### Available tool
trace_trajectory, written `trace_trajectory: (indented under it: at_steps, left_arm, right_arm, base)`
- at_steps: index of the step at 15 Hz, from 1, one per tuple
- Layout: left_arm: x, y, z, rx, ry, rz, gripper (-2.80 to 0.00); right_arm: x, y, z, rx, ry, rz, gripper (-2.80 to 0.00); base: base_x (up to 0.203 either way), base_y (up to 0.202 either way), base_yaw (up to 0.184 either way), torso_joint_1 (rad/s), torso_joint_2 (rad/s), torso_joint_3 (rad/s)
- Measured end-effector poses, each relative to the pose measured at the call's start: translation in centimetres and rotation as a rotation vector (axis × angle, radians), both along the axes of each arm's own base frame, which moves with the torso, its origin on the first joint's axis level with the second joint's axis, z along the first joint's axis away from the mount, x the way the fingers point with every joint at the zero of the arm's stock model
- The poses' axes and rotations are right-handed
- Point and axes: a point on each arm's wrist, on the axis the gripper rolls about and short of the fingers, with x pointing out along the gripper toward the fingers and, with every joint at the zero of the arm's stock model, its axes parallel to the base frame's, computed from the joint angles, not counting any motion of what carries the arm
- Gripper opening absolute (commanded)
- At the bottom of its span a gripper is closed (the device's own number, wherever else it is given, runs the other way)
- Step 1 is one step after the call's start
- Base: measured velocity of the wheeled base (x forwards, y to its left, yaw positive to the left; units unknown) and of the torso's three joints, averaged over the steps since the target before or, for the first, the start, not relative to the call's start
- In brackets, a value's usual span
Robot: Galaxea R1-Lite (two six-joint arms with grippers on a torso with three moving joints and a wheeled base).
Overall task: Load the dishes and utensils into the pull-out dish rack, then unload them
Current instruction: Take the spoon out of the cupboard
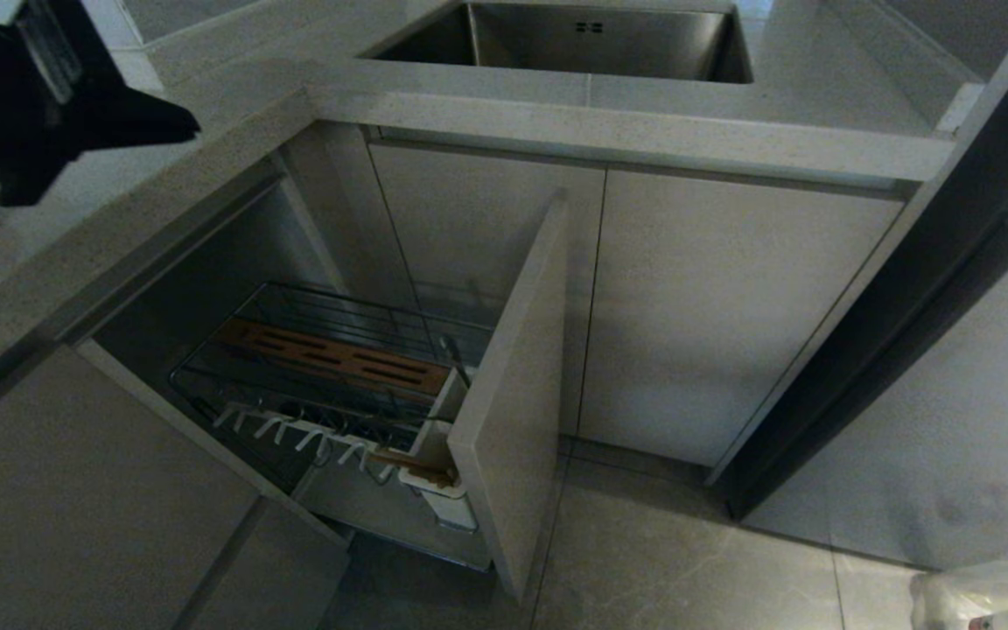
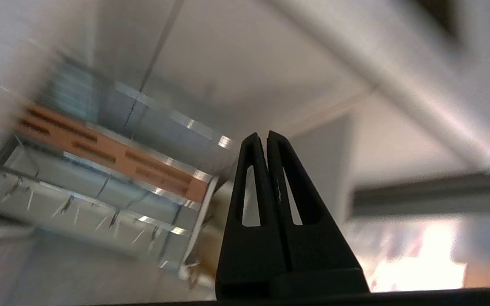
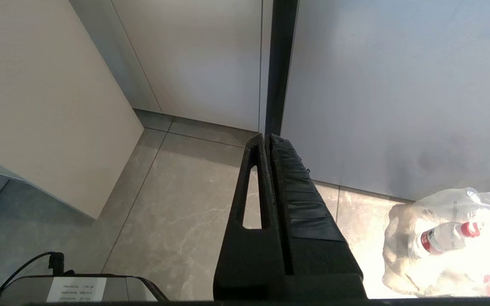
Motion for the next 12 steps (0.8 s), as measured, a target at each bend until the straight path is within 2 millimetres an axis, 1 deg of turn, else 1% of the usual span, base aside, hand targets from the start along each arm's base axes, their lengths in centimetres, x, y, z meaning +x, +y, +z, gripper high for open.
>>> trace_trajectory:
  at_steps: [3, 5, 9, 12]
  left_arm:
    - [3.7, -2.3, -3.0, 0.121, 0.111, -0.056, -2.80]
    - [5.8, -3.8, -4.5, 0.213, 0.147, -0.090, -2.80]
    - [8.8, -6.3, -7.2, 0.423, 0.197, -0.188, -2.80]
    - [10.3, -8.0, -9.0, 0.504, 0.241, -0.250, -2.80]
  right_arm:
    - [0.0, 0.0, 0.0, 0.000, 0.000, 0.000, -2.80]
    - [0.0, 0.0, 0.0, 0.000, 0.000, 0.000, -2.80]
    - [0.0, 0.0, 0.0, 0.000, 0.000, 0.000, -2.80]
    - [0.0, 0.0, 0.0, 0.000, 0.000, 0.000, -2.80]
  base:
    - [0.000, 0.000, 0.000, 0.000, 0.00, 0.000]
    - [0.000, 0.000, 0.000, 0.000, 0.00, 0.000]
    - [0.000, 0.000, 0.000, 0.000, 0.00, 0.000]
    - [0.000, 0.000, 0.000, 0.000, 0.00, 0.000]
